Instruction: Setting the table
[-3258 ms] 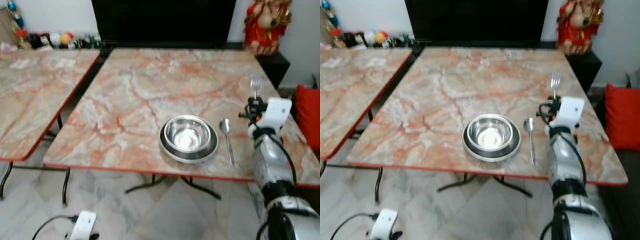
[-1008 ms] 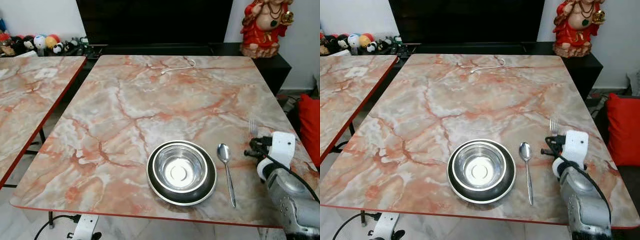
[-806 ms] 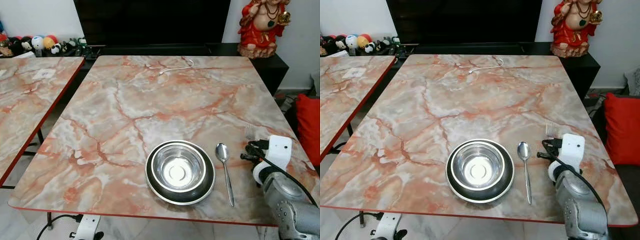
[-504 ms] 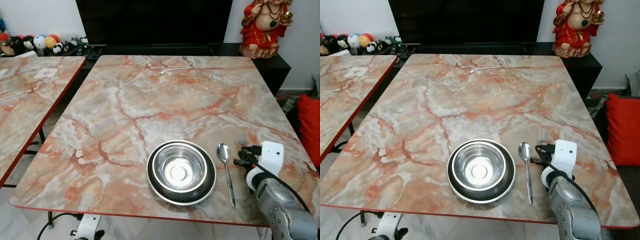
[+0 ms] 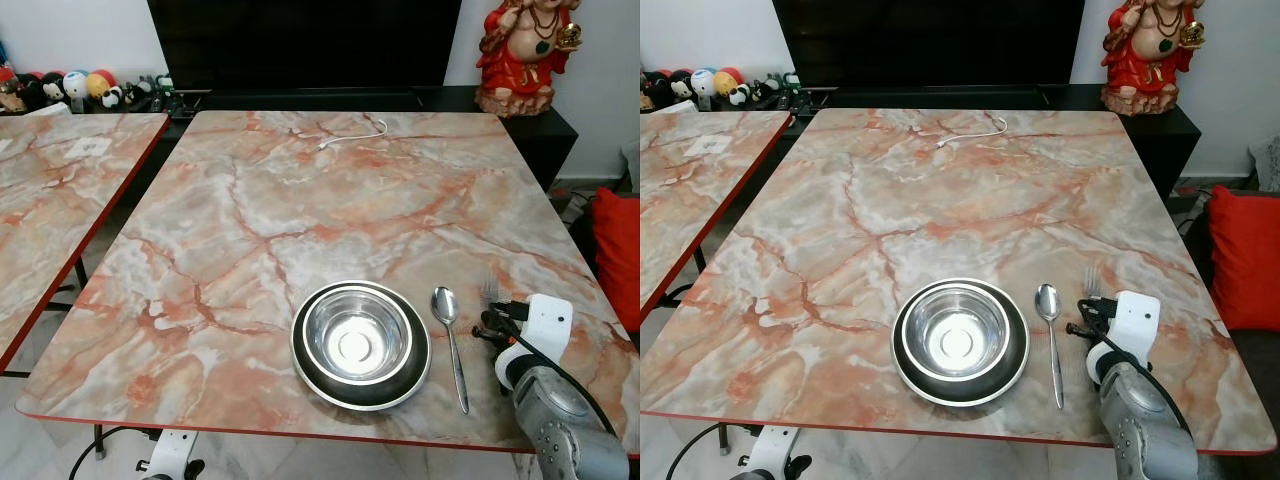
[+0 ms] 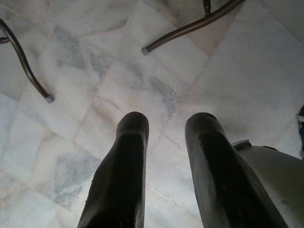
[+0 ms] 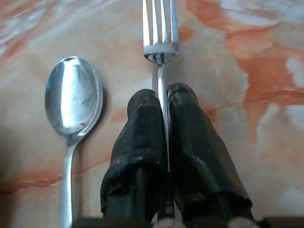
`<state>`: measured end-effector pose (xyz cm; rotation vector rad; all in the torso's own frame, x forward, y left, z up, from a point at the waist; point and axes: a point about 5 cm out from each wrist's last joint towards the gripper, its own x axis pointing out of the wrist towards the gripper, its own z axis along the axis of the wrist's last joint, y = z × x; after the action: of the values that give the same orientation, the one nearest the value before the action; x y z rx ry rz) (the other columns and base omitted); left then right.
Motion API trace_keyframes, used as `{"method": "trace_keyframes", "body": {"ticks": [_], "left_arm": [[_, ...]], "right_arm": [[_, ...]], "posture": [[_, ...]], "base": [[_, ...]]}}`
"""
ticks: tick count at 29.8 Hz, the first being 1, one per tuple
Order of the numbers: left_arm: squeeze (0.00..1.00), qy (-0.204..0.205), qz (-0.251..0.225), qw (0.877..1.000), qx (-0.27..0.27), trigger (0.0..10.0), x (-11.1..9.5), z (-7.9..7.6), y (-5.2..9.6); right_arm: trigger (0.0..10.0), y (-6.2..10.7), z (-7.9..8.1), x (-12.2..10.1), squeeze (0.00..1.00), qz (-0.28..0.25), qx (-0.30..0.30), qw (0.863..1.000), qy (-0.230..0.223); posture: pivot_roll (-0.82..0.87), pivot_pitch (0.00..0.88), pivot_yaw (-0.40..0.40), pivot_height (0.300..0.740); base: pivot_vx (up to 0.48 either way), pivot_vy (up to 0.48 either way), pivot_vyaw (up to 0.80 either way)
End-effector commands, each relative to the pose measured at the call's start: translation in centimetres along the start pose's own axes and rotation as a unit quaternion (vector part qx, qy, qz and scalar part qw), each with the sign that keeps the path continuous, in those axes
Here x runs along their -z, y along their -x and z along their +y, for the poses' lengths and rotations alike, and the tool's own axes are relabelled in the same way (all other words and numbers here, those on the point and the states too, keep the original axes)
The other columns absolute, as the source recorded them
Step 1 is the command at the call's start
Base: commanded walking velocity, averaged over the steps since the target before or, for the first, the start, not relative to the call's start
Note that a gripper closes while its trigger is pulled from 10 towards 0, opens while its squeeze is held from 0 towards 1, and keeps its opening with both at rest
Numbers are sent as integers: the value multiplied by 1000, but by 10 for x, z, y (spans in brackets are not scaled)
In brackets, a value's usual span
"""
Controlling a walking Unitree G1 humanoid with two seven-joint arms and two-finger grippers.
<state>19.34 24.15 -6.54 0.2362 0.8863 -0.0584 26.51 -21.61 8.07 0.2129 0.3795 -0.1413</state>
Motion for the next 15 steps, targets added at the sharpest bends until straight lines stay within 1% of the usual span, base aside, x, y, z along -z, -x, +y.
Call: {"method": "trace_keyframes", "body": {"ticks": [1, 4, 8, 15], "left_arm": [[0, -1, 9, 1000, -4, 10000, 5, 4, 2], [0, 0, 10, 1000, -5, 10000, 5, 4, 2], [0, 1, 14, 1000, -5, 10000, 7, 1, 1], [0, 3, 17, 1000, -7, 10000, 9, 1, 2]], "right_arm": [[10000, -1, 0, 3, 0, 2, -2, 1000, -5], [10000, -3, -1, 4, 0, 4, -2, 1000, -6], [10000, -5, 1, 10, 0, 11, -12, 1000, 8], [10000, -1, 2, 20, 0, 17, -11, 1000, -2]], "posture": [[5, 4, 21, 740], [6, 10, 18, 740], [8, 21, 16, 740], [8, 29, 15, 740]], "base": [[0, 0, 0], [0, 0, 0], [0, 0, 0], [0, 0, 0]]}}
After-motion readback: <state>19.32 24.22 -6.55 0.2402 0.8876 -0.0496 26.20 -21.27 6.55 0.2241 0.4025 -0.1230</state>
